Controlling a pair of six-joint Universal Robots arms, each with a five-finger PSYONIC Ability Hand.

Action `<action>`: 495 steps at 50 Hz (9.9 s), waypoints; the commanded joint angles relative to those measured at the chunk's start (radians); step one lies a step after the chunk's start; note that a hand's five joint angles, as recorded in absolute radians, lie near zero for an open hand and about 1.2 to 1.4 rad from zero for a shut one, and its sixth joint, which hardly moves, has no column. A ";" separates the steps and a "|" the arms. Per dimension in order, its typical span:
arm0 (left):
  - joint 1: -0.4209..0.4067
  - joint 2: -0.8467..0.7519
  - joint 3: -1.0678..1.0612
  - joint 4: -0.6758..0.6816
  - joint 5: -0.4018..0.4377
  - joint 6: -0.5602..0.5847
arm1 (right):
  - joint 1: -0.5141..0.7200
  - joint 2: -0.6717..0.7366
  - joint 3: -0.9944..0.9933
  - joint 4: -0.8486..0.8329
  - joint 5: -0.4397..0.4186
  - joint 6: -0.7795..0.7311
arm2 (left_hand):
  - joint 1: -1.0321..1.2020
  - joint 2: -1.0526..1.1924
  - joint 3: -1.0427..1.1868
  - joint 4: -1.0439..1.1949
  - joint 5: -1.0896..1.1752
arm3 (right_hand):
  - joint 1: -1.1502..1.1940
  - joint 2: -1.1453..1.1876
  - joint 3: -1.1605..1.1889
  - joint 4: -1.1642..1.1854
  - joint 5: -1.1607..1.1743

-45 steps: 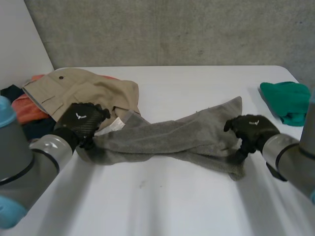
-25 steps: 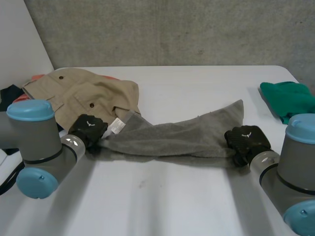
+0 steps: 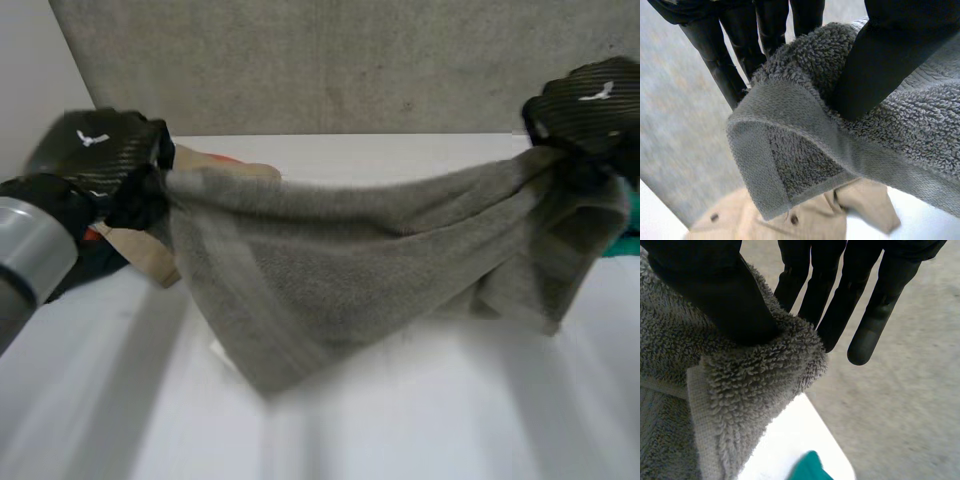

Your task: Fold the laundry.

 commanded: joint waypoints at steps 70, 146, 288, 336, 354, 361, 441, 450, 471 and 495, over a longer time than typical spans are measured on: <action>-0.258 -0.473 -0.242 0.400 -0.100 0.180 | 0.014 0.164 0.422 -0.372 0.053 0.117 | 0.259 0.200 0.209 0.198 0.254 | -0.784 -0.901 -0.929 -0.940 -0.901; -0.315 -0.457 -0.192 0.213 -0.120 0.073 | -0.032 0.153 0.465 -0.381 0.018 0.111 | -0.548 -0.607 -0.598 -0.609 -0.553 | -0.784 -0.901 -0.929 -0.940 -0.901; -0.200 0.083 -0.060 0.065 -0.126 0.063 | 0.149 0.328 0.307 -0.391 0.130 0.237 | 0.259 0.200 0.209 0.198 0.254 | -0.538 -0.655 -0.683 -0.694 -0.655; -0.025 -0.148 0.194 0.124 -0.137 -0.049 | 0.001 0.141 -0.126 -0.245 -0.023 -0.084 | 0.259 0.200 0.209 0.198 0.254 | 0.358 0.241 0.214 0.202 0.241; -0.059 -0.270 -0.077 0.179 -0.081 0.037 | -0.073 0.213 -0.042 0.310 -0.138 -0.452 | 0.259 0.200 0.209 0.198 0.254 | 0.358 0.241 0.214 0.202 0.241; -0.056 -0.494 0.208 0.321 -0.074 0.094 | 0.013 0.392 -0.242 0.106 -0.007 -0.365 | 0.259 0.200 0.209 0.198 0.254 | 0.358 0.241 0.214 0.202 0.241; 0.038 -0.255 -0.279 0.555 -0.008 0.024 | -0.127 0.604 -0.262 0.174 -0.367 -0.297 | 0.259 0.200 0.209 0.198 0.254 | -0.470 -0.587 -0.615 -0.626 -0.587; 0.051 -0.235 -0.281 0.543 -0.003 0.024 | -0.004 0.767 -0.428 0.196 -0.296 -0.426 | 0.259 0.200 0.209 0.198 0.254 | -0.476 -0.593 -0.621 -0.632 -0.593; 0.067 -0.191 -0.281 0.520 -0.008 0.025 | 0.007 0.742 -0.410 -0.026 -0.147 -0.343 | 0.259 0.200 0.209 0.198 0.254 | 0.358 0.241 0.214 0.202 0.241; 0.068 -0.174 -0.259 0.350 0.008 0.044 | -0.036 0.658 -0.241 -0.053 -0.167 -0.360 | 0.259 0.200 0.209 0.198 0.254 | -0.435 -0.552 -0.579 -0.591 -0.552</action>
